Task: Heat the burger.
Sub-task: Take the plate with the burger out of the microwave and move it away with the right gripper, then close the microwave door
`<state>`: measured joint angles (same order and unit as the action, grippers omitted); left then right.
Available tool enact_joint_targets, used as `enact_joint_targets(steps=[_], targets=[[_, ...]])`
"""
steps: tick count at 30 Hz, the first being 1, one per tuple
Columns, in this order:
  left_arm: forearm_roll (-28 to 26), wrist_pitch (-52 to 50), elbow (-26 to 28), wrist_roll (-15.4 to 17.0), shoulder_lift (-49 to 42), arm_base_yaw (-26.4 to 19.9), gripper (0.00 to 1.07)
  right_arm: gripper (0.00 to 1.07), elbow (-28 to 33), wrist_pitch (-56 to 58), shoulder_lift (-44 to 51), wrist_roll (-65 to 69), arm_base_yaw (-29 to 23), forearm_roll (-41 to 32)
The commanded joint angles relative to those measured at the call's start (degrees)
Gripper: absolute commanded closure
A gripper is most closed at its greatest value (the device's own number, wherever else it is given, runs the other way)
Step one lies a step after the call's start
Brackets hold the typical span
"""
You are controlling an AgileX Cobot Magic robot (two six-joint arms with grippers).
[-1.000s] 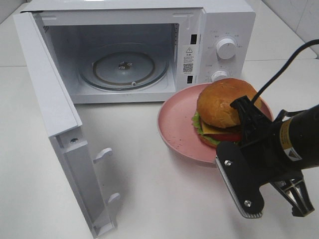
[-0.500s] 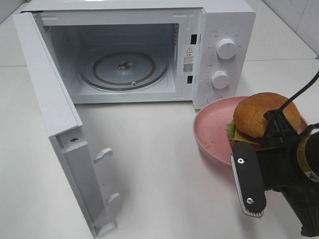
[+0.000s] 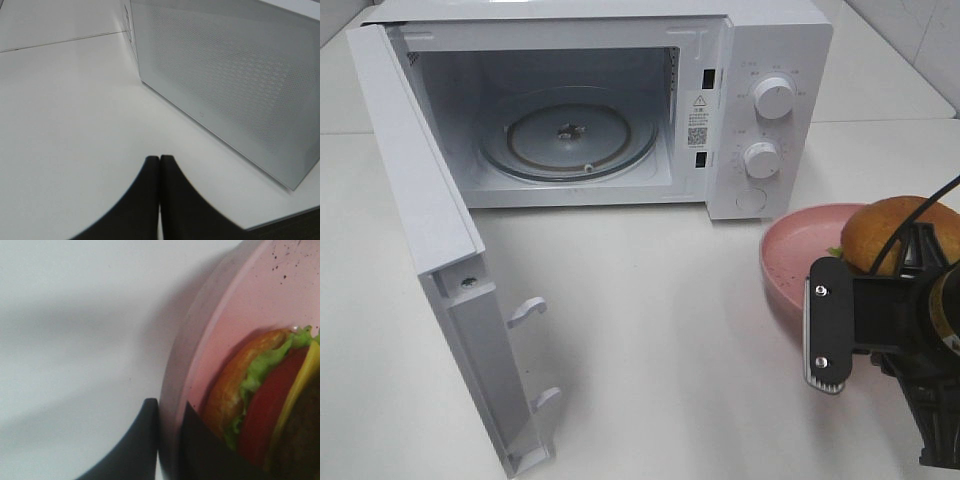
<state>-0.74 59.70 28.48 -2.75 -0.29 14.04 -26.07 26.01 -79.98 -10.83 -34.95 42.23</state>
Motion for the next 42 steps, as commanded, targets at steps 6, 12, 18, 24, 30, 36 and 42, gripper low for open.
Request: enact_joint_targets(steps=[6, 12, 18, 24, 30, 36, 42], targets=[[-0.06, -0.40, -0.17, 0.29, -1.43, -0.11, 1.07, 1.07, -0.57, -6.99, -4.58, 0.80, 12.09, 4.01], [-0.06, -0.40, -0.17, 0.29, -1.43, -0.11, 1.07, 1.07, -3.72, -7.96, -9.40, 0.80, 15.81, 4.76], [-0.06, -0.40, -0.17, 0.29, -1.43, -0.11, 1.07, 1.07, -4.93, -7.96, -11.86, 0.86, 15.81, 4.76], [-0.06, -0.40, -0.17, 0.29, -1.43, -0.11, 1.07, 0.93, -4.93, -8.25, -12.09, 3.09, 15.81, 4.53], [-0.06, -0.40, -0.17, 0.29, -1.43, -0.11, 1.07, 0.65, -4.93, -8.08, -11.97, 4.98, 15.58, 4.53], [-0.06, -0.40, -0.17, 0.29, -1.43, -0.11, 1.07, 0.47, -5.27, -8.37, -9.17, 8.42, 15.47, 3.78], [-0.06, -0.40, -0.17, 0.29, -1.43, -0.11, 1.07, 0.47, -9.97, -4.58, -2.58, 13.06, 15.47, -7.62]])
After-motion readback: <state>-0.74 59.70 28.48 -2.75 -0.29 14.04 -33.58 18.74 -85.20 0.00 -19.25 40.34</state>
